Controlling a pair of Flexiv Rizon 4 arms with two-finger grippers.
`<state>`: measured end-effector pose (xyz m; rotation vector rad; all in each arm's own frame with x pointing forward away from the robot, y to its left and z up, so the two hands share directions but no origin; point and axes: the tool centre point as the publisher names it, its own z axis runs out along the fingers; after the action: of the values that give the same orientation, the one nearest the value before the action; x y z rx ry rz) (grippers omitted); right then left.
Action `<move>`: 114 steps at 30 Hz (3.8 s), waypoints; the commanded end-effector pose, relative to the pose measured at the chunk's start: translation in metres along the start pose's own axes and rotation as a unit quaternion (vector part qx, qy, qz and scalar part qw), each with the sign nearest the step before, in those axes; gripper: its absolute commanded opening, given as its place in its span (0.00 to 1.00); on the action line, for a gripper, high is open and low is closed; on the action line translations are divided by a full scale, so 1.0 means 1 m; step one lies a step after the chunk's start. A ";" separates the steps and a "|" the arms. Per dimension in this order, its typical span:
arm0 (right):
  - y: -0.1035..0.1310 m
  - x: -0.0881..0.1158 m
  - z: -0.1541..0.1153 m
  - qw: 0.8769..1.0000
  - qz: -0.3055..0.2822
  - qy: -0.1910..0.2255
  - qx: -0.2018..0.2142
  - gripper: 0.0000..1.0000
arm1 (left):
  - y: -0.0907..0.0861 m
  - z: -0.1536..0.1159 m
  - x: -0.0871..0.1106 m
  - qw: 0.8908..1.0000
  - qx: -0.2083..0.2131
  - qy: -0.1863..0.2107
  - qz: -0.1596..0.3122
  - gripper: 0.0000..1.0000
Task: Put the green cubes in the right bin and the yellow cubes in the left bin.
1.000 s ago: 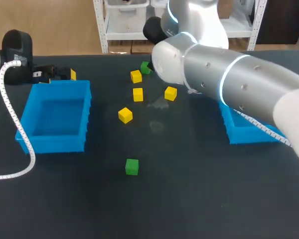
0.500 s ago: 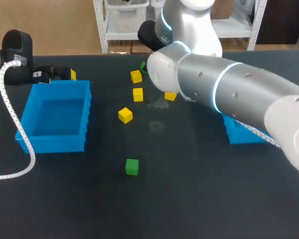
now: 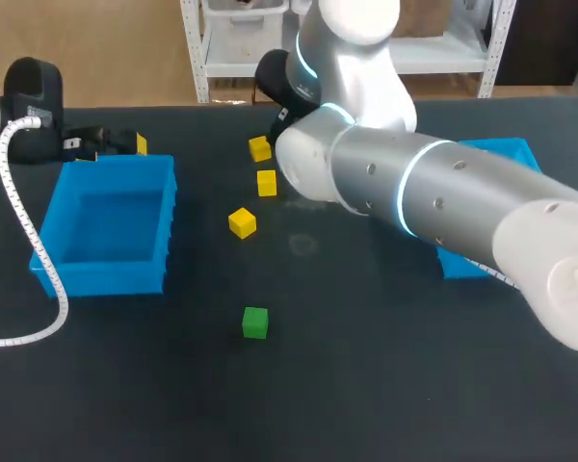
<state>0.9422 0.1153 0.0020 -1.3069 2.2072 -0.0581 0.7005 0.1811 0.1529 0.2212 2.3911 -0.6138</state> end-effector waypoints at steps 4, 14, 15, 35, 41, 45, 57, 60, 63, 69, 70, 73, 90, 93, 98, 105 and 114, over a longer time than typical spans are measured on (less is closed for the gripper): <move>-0.010 -0.023 0.043 0.994 0.002 0.055 -0.095 1.00 | 0.003 0.000 0.001 1.000 0.006 -0.003 0.001 1.00; -0.006 -0.020 0.051 0.995 0.001 0.055 -0.082 1.00 | 0.003 0.000 0.001 1.000 0.006 -0.003 0.001 1.00; -0.005 -0.020 0.052 0.995 0.002 0.054 -0.082 1.00 | 0.003 0.000 0.001 1.000 0.006 -0.003 0.001 1.00; 0.000 -0.010 0.043 0.996 0.004 0.058 -0.063 0.00 | 0.003 0.000 0.001 1.000 0.006 -0.003 0.001 1.00; -0.002 -0.004 0.031 0.997 0.006 0.060 -0.055 0.00 | 0.003 0.000 0.001 1.000 0.006 -0.003 0.001 1.00; -0.005 0.003 0.019 0.997 0.011 0.058 -0.047 0.00 | 0.003 0.000 0.001 1.000 0.006 -0.003 0.001 1.00; -0.023 0.030 -0.058 0.999 0.036 0.036 -0.012 0.00 | 0.003 0.000 0.001 1.000 0.006 -0.003 0.001 1.00; -0.026 0.038 -0.082 0.999 0.041 0.029 0.000 0.00 | 0.003 0.000 0.001 1.000 0.006 -0.003 0.001 1.00; -0.029 0.049 -0.107 0.999 0.046 0.024 0.014 0.00 | 0.003 0.000 0.001 1.000 0.006 -0.003 0.001 1.00; -0.035 0.077 -0.151 0.997 0.067 0.018 0.041 0.00 | 0.003 0.000 0.001 1.000 0.006 -0.003 0.001 1.00; -0.036 0.082 -0.157 0.996 0.072 0.017 0.046 0.00 | 0.003 0.000 0.001 1.000 0.006 -0.003 0.001 1.00; -0.036 0.094 -0.177 0.995 0.081 0.015 0.058 0.00 | 0.003 0.000 0.001 1.000 0.006 -0.003 0.001 1.00; -0.051 0.180 -0.255 0.980 0.161 0.022 0.114 0.00 | 0.003 0.000 0.001 1.000 0.006 -0.003 0.001 1.00; -0.051 0.199 -0.265 0.976 0.176 0.029 0.122 0.00 | 0.003 0.000 0.001 1.000 0.006 -0.003 0.001 1.00; -0.045 0.228 -0.276 0.970 0.203 0.039 0.127 0.00 | 0.003 0.000 0.001 1.000 0.006 -0.003 0.001 1.00; -0.036 0.271 -0.282 0.958 0.249 0.059 0.131 0.00 | 0.003 0.000 0.001 1.000 0.006 -0.003 0.001 1.00; -0.016 0.300 -0.277 0.949 0.278 0.078 0.123 0.00 | 0.003 0.000 0.001 1.000 0.006 -0.003 0.001 1.00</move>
<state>0.7400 -0.1949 0.1152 -0.5348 2.7398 -0.2895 0.7005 0.1811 0.1529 0.2211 2.3911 -0.6138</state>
